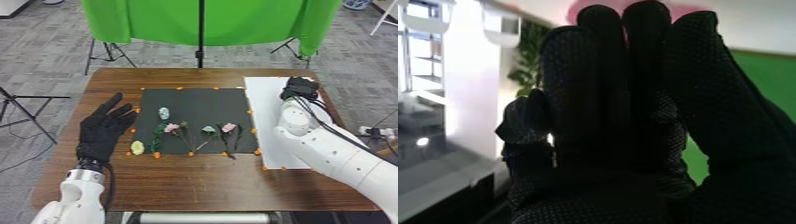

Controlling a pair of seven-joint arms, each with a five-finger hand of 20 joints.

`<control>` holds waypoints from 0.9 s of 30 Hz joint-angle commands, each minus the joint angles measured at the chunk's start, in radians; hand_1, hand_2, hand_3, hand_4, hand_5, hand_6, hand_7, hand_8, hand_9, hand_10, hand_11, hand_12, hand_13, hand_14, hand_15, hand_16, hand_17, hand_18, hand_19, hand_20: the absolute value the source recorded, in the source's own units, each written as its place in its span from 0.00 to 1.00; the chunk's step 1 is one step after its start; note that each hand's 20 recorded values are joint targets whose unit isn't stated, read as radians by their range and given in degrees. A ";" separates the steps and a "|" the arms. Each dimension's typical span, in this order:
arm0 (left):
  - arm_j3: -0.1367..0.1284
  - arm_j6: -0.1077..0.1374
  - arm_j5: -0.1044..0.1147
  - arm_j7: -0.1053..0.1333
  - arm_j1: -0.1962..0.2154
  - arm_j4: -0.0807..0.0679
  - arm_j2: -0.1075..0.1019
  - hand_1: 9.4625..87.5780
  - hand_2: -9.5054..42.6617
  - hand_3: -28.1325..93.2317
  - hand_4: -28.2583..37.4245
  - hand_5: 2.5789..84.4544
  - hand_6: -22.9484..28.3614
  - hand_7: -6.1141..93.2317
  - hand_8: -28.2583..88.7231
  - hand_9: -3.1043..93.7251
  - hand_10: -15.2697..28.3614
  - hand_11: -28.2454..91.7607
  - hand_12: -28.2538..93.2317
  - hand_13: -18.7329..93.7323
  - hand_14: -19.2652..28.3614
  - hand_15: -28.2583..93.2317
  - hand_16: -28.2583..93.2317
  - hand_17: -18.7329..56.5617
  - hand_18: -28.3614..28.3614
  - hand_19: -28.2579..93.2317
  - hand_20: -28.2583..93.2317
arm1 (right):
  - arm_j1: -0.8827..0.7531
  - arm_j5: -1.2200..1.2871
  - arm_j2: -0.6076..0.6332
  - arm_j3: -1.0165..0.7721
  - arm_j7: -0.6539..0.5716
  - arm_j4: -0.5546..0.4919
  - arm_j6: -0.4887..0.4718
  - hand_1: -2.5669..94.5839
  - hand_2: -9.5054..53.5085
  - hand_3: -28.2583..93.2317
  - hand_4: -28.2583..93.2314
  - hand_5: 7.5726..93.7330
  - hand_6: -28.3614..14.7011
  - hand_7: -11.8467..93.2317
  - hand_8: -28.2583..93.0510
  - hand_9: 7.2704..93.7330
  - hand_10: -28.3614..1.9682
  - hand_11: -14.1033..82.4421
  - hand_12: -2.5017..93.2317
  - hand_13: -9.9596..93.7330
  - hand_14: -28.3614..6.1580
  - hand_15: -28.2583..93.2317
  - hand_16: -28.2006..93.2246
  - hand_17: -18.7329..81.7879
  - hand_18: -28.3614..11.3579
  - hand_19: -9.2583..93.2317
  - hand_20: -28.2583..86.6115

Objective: Arrange flowers

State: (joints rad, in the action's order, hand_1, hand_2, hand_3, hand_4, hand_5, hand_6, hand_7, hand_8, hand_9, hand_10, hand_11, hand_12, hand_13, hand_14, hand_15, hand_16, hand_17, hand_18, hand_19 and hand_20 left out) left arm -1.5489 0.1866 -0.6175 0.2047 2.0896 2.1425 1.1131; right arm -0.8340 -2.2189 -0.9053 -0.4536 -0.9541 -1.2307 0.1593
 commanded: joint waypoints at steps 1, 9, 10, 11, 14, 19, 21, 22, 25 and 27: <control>-0.003 0.008 0.007 0.013 0.029 0.004 0.000 0.21 0.34 0.88 0.07 0.44 0.64 0.20 0.15 0.42 0.83 0.47 0.33 0.42 1.00 0.70 0.16 0.15 0.98 0.72 0.34 | 0.069 -0.128 0.015 0.166 -0.076 0.018 0.274 0.50 0.00 0.85 0.00 0.89 0.67 0.33 0.25 0.85 0.55 0.41 0.23 0.78 0.55 0.81 0.33 0.53 0.15 1.00 0.72; 0.003 0.005 0.008 0.025 0.027 0.002 -0.005 0.21 0.34 0.89 0.07 0.44 0.64 0.20 0.15 0.42 0.83 0.47 0.33 0.42 1.00 0.70 0.16 0.15 0.98 0.72 0.34 | 0.103 -0.161 0.009 0.215 -0.119 0.034 0.313 0.54 0.00 0.88 0.00 0.89 0.66 0.36 0.24 0.94 0.67 0.32 0.40 0.81 0.61 0.81 0.38 0.57 0.14 1.00 0.74; 0.004 0.004 0.008 0.025 0.027 0.002 -0.005 0.21 0.34 0.89 0.07 0.44 0.64 0.20 0.15 0.42 0.83 0.47 0.33 0.42 1.00 0.70 0.16 0.15 0.98 0.72 0.34 | 0.103 -0.147 0.009 0.211 -0.117 0.032 0.302 0.53 0.00 0.88 0.00 0.85 0.65 0.36 0.23 0.91 0.65 0.34 0.38 0.79 0.59 0.82 0.36 0.57 0.14 1.00 0.75; 0.005 0.005 0.008 0.025 0.026 0.002 -0.005 0.21 0.34 0.89 0.07 0.44 0.64 0.20 0.15 0.42 0.83 0.47 0.33 0.42 1.00 0.70 0.16 0.15 0.98 0.72 0.34 | 0.095 -0.123 0.011 0.189 -0.104 0.020 0.263 0.51 0.00 0.89 0.00 0.80 0.64 0.34 0.21 0.86 0.61 0.39 0.34 0.77 0.56 0.84 0.35 0.56 0.14 1.00 0.75; 0.005 -0.001 0.006 0.022 0.025 0.001 -0.003 0.21 0.34 0.88 0.07 0.44 0.64 0.20 0.15 0.42 0.83 0.47 0.33 0.42 1.00 0.70 0.16 0.15 0.98 0.72 0.34 | 0.064 -0.036 0.007 0.102 -0.079 -0.014 0.126 0.41 0.00 0.94 0.00 0.57 0.57 0.27 0.12 0.63 0.35 0.51 0.18 0.65 0.41 0.88 0.30 0.52 0.11 1.00 0.74; 0.005 -0.004 0.005 0.018 0.016 -0.003 -0.002 0.21 0.34 0.88 0.07 0.44 0.64 0.20 0.15 0.42 0.83 0.47 0.33 0.42 1.00 0.70 0.16 0.15 0.98 0.72 0.34 | -0.007 0.112 -0.018 -0.081 -0.033 -0.048 -0.124 0.35 0.00 0.93 0.00 0.37 0.61 0.24 0.13 0.43 0.14 0.37 0.15 0.50 0.23 0.86 0.26 0.42 0.03 0.99 0.69; 0.007 -0.006 0.008 0.021 0.013 -0.004 -0.003 0.21 0.33 0.88 0.07 0.44 0.64 0.20 0.15 0.42 0.83 0.47 0.33 0.42 1.00 0.70 0.16 0.15 0.98 0.72 0.34 | -0.033 0.179 -0.030 -0.156 0.004 -0.051 -0.206 0.34 0.00 0.93 0.00 0.34 0.63 0.24 0.13 0.40 0.11 0.33 0.15 0.47 0.22 0.84 0.25 0.40 0.02 0.98 0.69; 0.006 -0.010 0.007 0.020 0.010 -0.007 -0.002 0.21 0.33 0.89 0.08 0.44 0.64 0.20 0.15 0.42 0.83 0.47 0.33 0.42 1.00 0.70 0.16 0.15 0.98 0.72 0.34 | -0.038 0.206 -0.030 -0.173 0.025 -0.048 -0.225 0.35 0.00 0.93 0.00 0.32 0.65 0.24 0.13 0.39 0.11 0.32 0.15 0.47 0.23 0.84 0.25 0.40 0.03 0.97 0.69; 0.003 -0.018 0.007 0.014 0.002 -0.011 0.004 0.21 0.33 0.89 0.08 0.44 0.64 0.20 0.15 0.42 0.83 0.47 0.33 0.42 1.00 0.70 0.16 0.15 0.98 0.72 0.34 | -0.049 0.204 -0.039 -0.199 0.018 -0.031 -0.291 0.37 0.00 0.93 0.00 0.34 0.71 0.26 0.12 0.44 0.27 0.30 0.15 0.49 0.29 0.80 0.24 0.39 0.06 0.95 0.68; 0.006 -0.020 0.009 0.016 -0.006 -0.014 0.004 0.21 0.33 0.89 0.08 0.44 0.64 0.20 0.15 0.42 0.83 0.47 0.33 0.42 1.00 0.70 0.16 0.15 0.98 0.72 0.34 | -0.051 0.167 -0.036 -0.184 0.014 -0.017 -0.286 0.39 0.00 0.92 0.00 0.40 0.73 0.26 0.12 0.48 0.35 0.29 0.15 0.55 0.34 0.74 0.26 0.41 0.07 0.94 0.66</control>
State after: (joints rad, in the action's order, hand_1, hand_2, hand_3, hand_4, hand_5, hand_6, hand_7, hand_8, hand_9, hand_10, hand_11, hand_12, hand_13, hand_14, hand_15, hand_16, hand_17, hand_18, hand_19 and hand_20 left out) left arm -1.5461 0.1845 -0.6149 0.2289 2.0976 2.1419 1.1077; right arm -0.8676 -1.9957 -0.9324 -0.6347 -0.9338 -1.2833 -0.0720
